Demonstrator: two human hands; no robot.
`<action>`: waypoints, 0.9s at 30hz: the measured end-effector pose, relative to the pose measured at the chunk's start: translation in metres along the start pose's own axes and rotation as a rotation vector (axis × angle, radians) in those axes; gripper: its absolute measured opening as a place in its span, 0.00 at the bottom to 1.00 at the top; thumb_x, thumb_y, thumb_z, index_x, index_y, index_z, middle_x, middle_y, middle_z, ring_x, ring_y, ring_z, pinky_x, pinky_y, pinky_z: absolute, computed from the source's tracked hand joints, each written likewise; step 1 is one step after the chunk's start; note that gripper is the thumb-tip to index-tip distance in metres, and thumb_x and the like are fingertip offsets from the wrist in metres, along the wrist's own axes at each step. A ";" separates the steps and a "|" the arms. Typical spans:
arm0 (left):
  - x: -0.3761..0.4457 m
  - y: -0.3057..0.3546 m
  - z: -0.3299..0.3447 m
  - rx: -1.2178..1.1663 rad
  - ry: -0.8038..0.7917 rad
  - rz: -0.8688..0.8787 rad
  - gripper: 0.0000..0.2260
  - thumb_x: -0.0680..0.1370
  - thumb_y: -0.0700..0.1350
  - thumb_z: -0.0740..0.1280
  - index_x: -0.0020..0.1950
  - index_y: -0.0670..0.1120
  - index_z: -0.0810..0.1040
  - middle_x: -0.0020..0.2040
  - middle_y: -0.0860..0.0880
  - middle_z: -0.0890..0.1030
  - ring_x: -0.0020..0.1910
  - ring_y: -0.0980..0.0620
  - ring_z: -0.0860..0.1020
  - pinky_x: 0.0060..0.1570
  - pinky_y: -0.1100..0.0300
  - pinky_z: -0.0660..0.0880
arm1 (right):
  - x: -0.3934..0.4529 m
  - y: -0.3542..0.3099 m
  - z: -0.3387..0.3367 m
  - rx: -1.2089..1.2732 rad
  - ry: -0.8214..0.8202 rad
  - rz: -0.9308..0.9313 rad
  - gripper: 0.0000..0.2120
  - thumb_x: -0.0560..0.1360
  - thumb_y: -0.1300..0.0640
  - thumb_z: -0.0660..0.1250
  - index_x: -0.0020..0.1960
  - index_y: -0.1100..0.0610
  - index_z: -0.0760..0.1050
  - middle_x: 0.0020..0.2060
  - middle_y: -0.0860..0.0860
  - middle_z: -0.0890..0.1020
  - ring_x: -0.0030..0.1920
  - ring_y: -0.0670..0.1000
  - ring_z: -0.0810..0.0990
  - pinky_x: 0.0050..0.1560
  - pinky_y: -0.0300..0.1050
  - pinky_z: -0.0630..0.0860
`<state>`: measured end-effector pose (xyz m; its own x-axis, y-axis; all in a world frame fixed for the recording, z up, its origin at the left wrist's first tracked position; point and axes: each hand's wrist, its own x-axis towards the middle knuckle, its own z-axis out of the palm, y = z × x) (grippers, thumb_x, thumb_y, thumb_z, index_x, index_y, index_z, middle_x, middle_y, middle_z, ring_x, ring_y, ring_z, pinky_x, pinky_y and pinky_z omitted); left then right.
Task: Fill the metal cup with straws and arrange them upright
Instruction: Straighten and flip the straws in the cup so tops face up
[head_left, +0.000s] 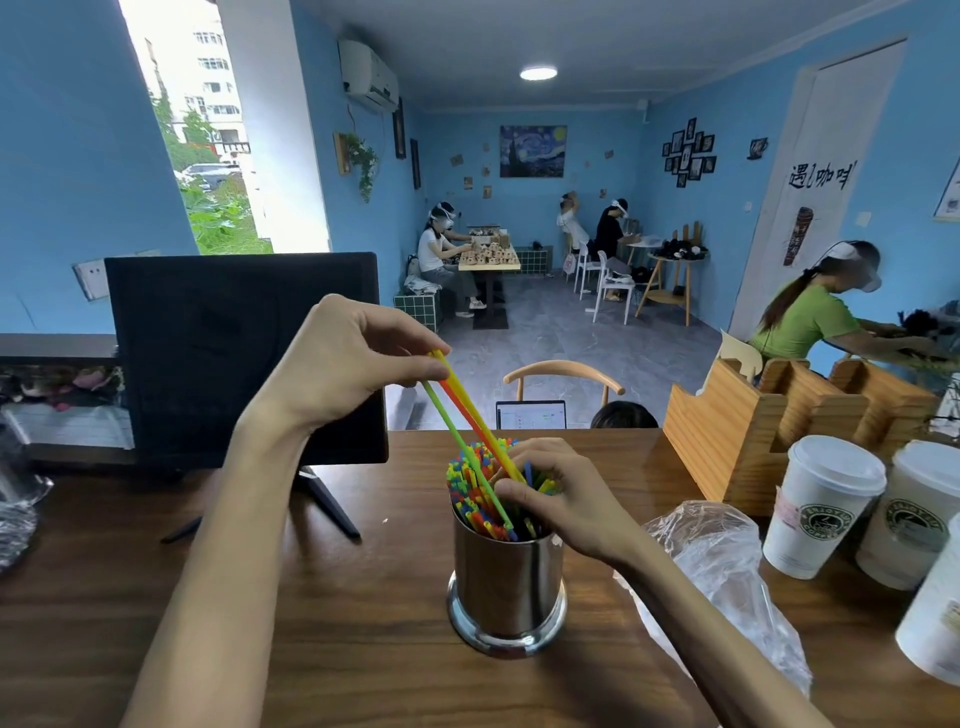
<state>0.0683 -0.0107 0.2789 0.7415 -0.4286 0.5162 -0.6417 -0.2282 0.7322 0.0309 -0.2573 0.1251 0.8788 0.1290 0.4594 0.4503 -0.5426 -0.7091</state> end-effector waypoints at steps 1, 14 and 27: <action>0.000 0.000 -0.002 -0.008 0.019 0.004 0.08 0.68 0.37 0.79 0.45 0.43 0.87 0.38 0.46 0.87 0.37 0.53 0.85 0.42 0.63 0.82 | 0.001 -0.001 0.000 0.002 -0.011 0.003 0.10 0.76 0.46 0.73 0.49 0.51 0.85 0.54 0.40 0.82 0.62 0.40 0.74 0.64 0.45 0.71; -0.008 -0.013 -0.029 -0.190 0.309 0.037 0.08 0.67 0.40 0.78 0.41 0.52 0.88 0.36 0.52 0.86 0.35 0.55 0.83 0.40 0.65 0.81 | 0.003 -0.004 -0.002 0.170 -0.015 0.110 0.17 0.85 0.45 0.55 0.61 0.49 0.81 0.56 0.42 0.85 0.63 0.41 0.79 0.67 0.50 0.73; -0.028 -0.048 0.072 -0.531 0.744 -0.136 0.06 0.72 0.35 0.77 0.45 0.44 0.86 0.33 0.51 0.84 0.32 0.56 0.80 0.37 0.64 0.80 | 0.029 -0.067 0.006 0.705 0.017 0.182 0.37 0.64 0.28 0.72 0.62 0.52 0.74 0.39 0.50 0.82 0.35 0.48 0.77 0.34 0.39 0.71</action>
<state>0.0640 -0.0501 0.1971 0.8568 0.2866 0.4287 -0.5022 0.2746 0.8200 0.0269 -0.2122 0.1829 0.9495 0.0720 0.3055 0.2968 0.1104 -0.9485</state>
